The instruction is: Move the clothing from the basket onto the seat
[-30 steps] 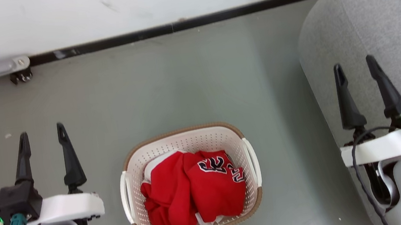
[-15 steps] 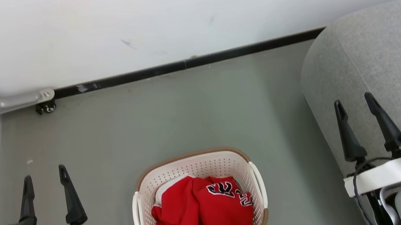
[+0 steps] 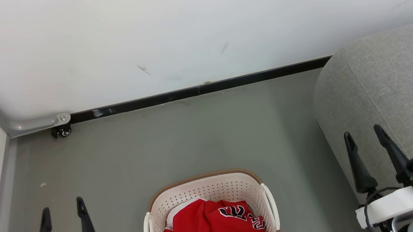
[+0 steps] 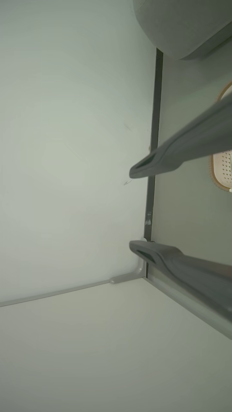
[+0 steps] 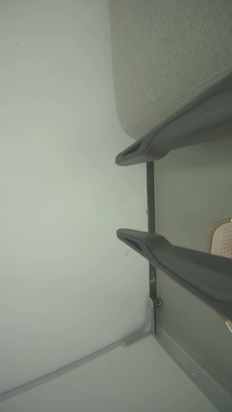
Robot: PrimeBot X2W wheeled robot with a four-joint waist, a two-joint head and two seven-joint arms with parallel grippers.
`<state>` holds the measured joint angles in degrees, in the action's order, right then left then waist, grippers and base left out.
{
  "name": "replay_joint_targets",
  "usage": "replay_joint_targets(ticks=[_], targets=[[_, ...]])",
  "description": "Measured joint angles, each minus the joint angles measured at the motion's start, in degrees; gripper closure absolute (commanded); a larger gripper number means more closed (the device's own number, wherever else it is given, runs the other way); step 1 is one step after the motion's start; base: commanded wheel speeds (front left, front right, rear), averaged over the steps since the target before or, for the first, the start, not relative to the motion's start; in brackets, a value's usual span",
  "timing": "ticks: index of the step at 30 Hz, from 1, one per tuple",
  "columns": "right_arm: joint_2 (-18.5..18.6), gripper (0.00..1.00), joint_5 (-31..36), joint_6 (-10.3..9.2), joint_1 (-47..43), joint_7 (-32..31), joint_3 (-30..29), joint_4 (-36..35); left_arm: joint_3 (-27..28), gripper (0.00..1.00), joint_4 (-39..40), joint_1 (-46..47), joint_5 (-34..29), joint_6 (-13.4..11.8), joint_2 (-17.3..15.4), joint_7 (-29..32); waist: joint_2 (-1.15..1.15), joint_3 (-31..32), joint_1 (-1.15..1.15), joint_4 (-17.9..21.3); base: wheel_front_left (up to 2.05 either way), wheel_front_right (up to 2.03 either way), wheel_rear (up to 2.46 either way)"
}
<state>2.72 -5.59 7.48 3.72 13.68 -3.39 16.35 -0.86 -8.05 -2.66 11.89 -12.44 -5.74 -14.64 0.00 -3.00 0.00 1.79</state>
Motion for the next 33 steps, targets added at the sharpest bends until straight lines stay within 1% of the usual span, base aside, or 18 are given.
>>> replay_joint_targets(ticks=[2, 5, 22, 31, 33], targets=[[0.0, 0.0, 0.0, 0.0, -0.5, -0.1, 0.3, 0.0, -0.5, 0.0, -0.1, -0.7, 0.0, 0.9, 0.0, 0.0, 0.0, 0.5, 0.0, 0.0, 0.0, 0.0, 0.0], [-0.1, 0.0, -0.6, 0.0, -1.2, -0.2, 0.8, 0.0, -0.8, 0.0, -0.4, -1.3, 0.0, 1.3, -0.1, 0.0, 0.0, 1.1, 0.0, 0.1, 0.0, 0.0, 0.0], [-0.2, 0.0, -0.6, 0.0, -2.6, -2.4, 1.6, -1.5, -2.1, 0.0, -0.1, -1.8, -0.1, 2.4, -0.2, 0.0, 0.0, 2.2, 0.0, 0.1, 0.0, 0.0, 0.0], [-0.2, 0.0, -0.7, 0.0, -3.2, -3.1, 1.8, -3.2, -2.2, 0.0, 0.0, -2.0, -0.1, 3.0, -0.3, 0.0, 0.0, 1.6, 0.0, 0.0, 0.0, 0.0, 0.0], [-0.2, 0.0, -1.0, 0.0, -3.4, -3.1, 1.8, -3.2, -2.2, 0.0, -0.1, -2.0, -0.1, 3.4, -0.6, 0.0, 0.0, 1.4, 0.0, 0.0, 0.0, 0.0, 0.0]])
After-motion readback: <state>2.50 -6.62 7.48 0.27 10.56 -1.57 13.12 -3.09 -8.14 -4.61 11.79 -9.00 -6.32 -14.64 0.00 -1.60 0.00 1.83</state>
